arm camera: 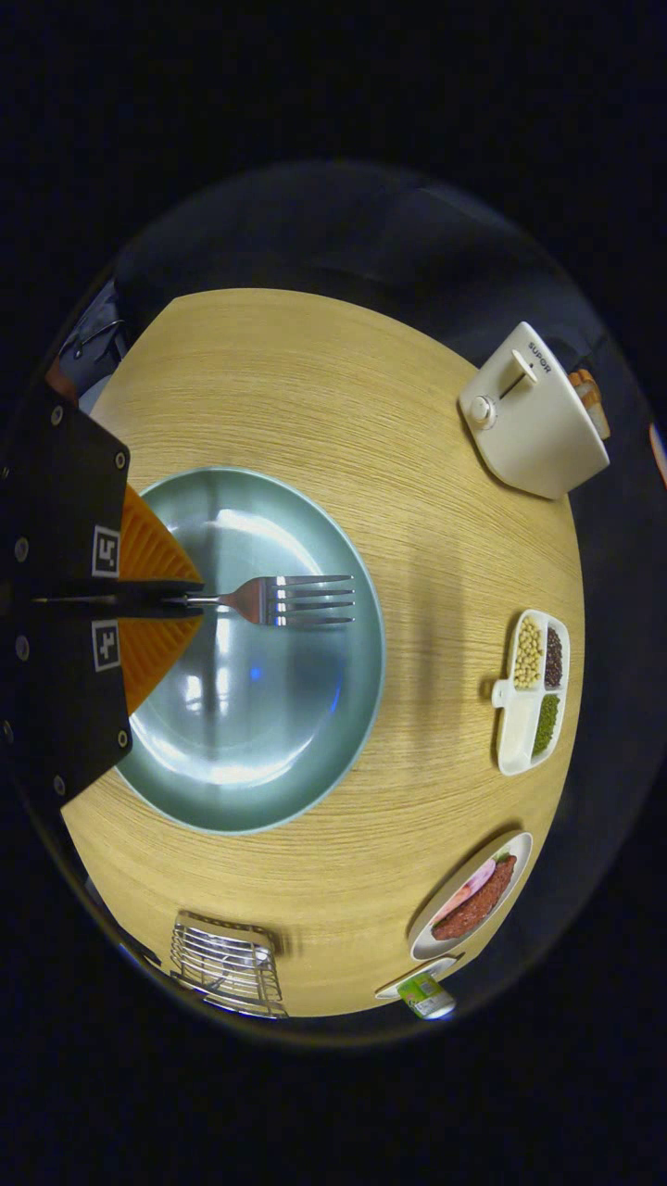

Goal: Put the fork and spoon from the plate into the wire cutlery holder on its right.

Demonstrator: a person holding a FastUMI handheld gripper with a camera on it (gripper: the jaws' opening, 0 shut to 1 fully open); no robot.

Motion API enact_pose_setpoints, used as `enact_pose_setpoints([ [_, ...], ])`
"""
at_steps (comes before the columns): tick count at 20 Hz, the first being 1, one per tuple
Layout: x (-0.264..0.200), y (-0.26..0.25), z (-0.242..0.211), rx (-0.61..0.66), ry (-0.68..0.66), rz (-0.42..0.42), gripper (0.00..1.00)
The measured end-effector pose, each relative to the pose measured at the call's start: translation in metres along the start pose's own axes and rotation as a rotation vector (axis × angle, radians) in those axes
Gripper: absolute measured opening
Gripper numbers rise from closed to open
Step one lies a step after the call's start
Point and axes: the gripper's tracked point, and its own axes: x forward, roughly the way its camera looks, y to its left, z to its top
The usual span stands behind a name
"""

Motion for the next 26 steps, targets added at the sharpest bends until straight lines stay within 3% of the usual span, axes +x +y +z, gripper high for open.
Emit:
enact_pose_setpoints([
  [6, -0.043, -0.041, -0.001, 0.041, -0.083, -0.012, 0.02],
  [14, -0.105, -0.136, -0.022, 0.149, -0.157, -0.064, 0.03],
  [20, -0.134, -0.214, -0.039, 0.218, -0.170, -0.130, 0.03],
  [26, -0.140, -0.255, -0.055, 0.205, -0.117, -0.163, 0.03],
])
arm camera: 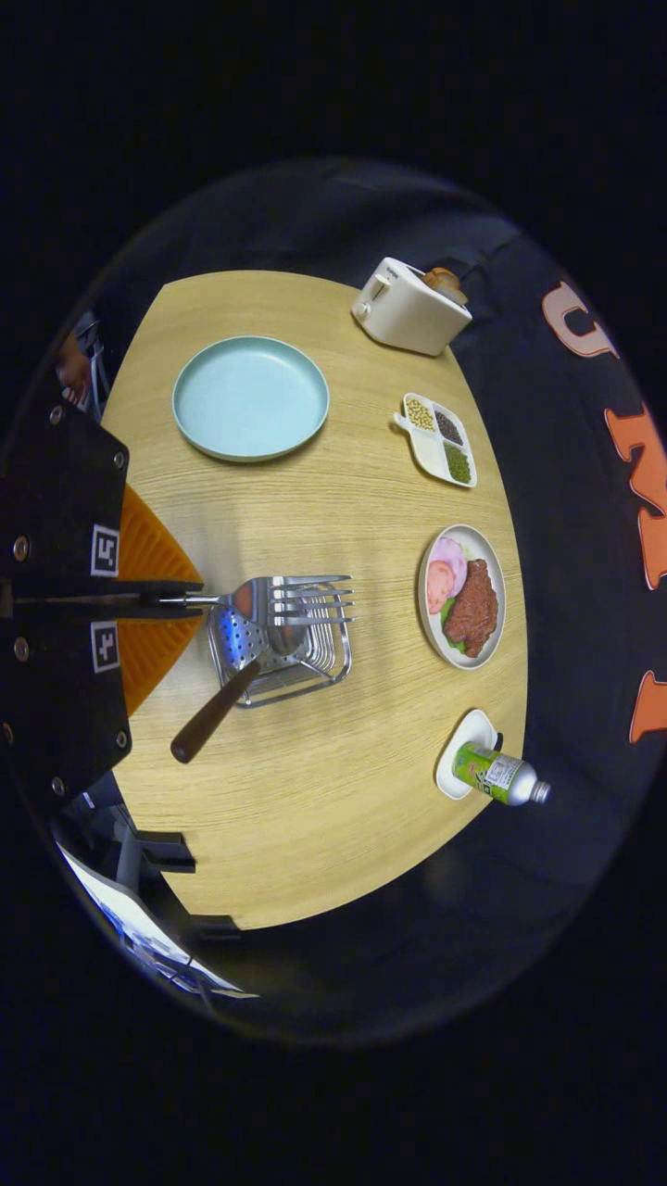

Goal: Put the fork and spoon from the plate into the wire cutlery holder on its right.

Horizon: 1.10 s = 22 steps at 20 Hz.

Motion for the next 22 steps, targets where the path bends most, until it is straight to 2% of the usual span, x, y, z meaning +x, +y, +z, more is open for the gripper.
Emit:
enact_pose_setpoints([
  [5, 0.005, -0.009, 0.000, -0.009, 0.020, 0.003, 0.05],
  [10, -0.001, -0.013, 0.022, -0.003, -0.037, 0.024, 0.11],
  [14, -0.018, -0.013, 0.059, 0.019, -0.171, 0.061, 0.11],
  [16, -0.038, -0.016, 0.089, 0.028, -0.301, 0.073, 0.13],
  [18, -0.061, -0.019, 0.119, 0.024, -0.443, 0.072, 0.23],
  [20, -0.085, -0.014, 0.136, 0.005, -0.531, 0.095, 0.36],
  [21, -0.097, -0.011, 0.142, -0.003, -0.567, 0.105, 0.55],
  [22, -0.108, -0.011, 0.153, -0.012, -0.614, 0.108, 0.63],
])
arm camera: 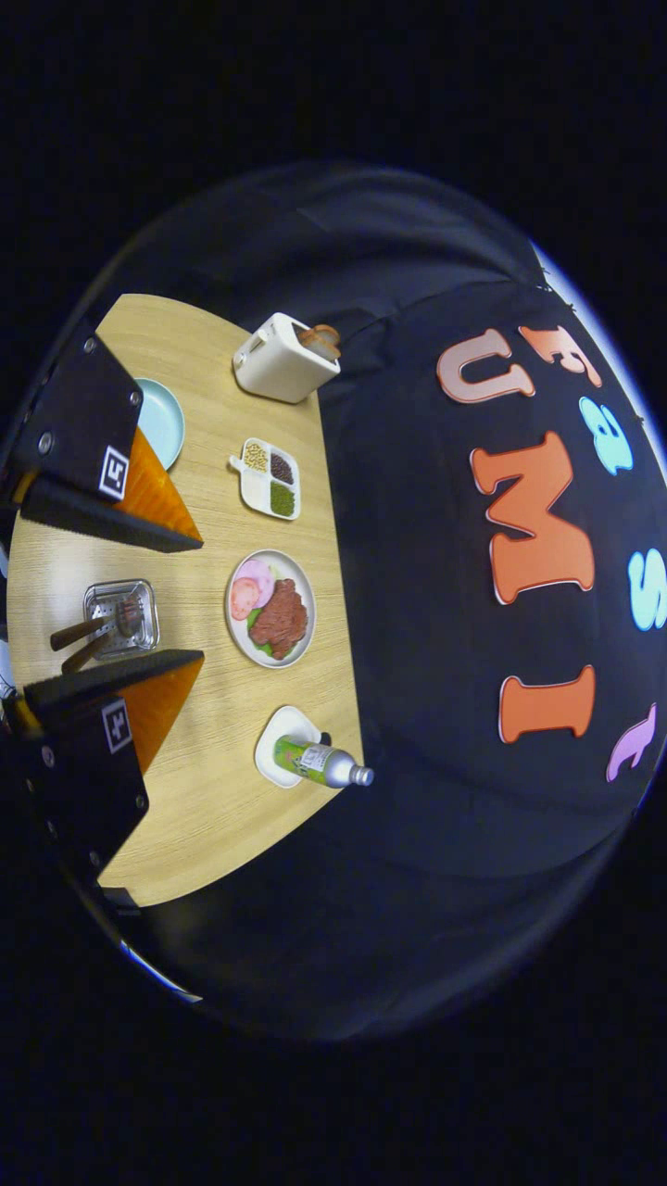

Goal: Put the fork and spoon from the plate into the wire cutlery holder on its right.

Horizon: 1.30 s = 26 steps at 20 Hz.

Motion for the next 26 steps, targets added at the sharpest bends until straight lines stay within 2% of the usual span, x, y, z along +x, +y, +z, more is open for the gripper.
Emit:
enact_pose_setpoints([
  [1, -0.005, 0.002, 0.015, -0.011, -0.051, 0.004, 0.77],
  [3, -0.018, 0.008, 0.049, -0.036, -0.190, 0.001, 0.86],
  [7, -0.056, 0.012, 0.115, -0.057, -0.471, -0.036, 0.88],
  [13, -0.107, 0.009, 0.171, -0.113, -0.734, -0.104, 0.88],
  [16, -0.123, 0.015, 0.182, -0.133, -0.799, -0.105, 0.88],
  [22, -0.138, 0.018, 0.189, -0.115, -0.847, -0.110, 0.89],
  [26, -0.141, 0.020, 0.188, -0.134, -0.854, -0.116, 0.94],
])
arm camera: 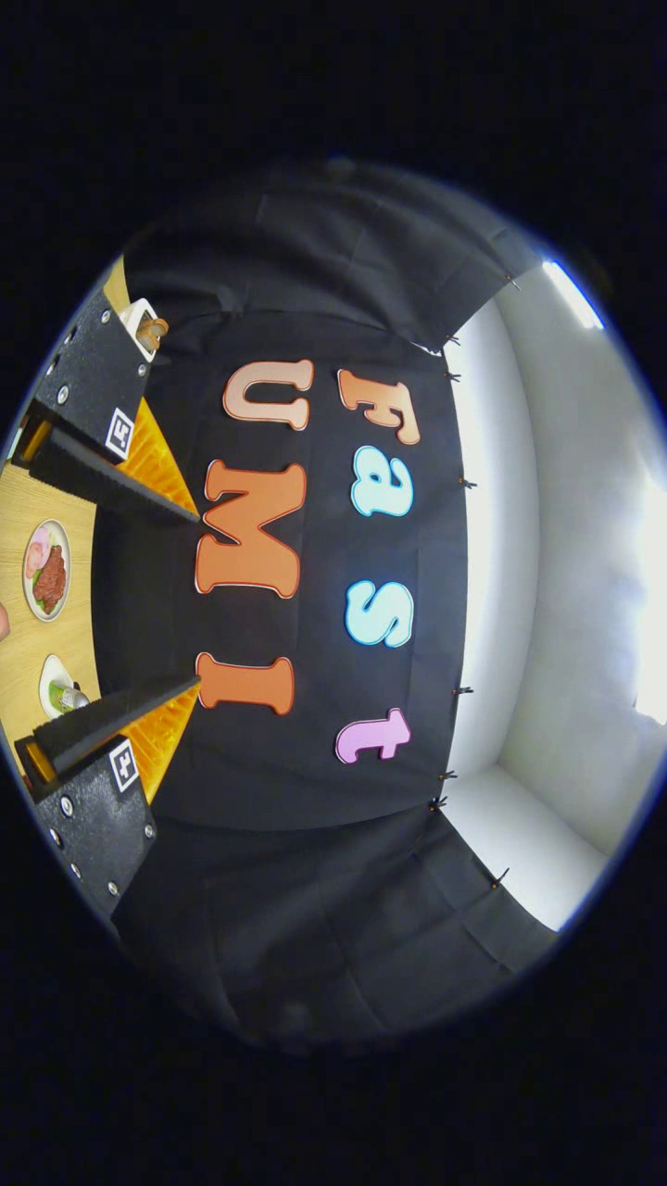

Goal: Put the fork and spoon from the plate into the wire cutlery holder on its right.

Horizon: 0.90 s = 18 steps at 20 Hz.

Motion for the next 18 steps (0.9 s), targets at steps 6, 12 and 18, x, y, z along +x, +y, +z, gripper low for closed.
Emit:
enact_pose_setpoints([
  [6, -0.006, 0.005, 0.012, 0.021, -0.055, 0.025, 0.96],
  [12, -0.005, 0.011, 0.012, 0.014, -0.054, 0.038, 0.96],
  [18, -0.005, 0.015, 0.007, 0.020, -0.033, 0.045, 0.96],
])
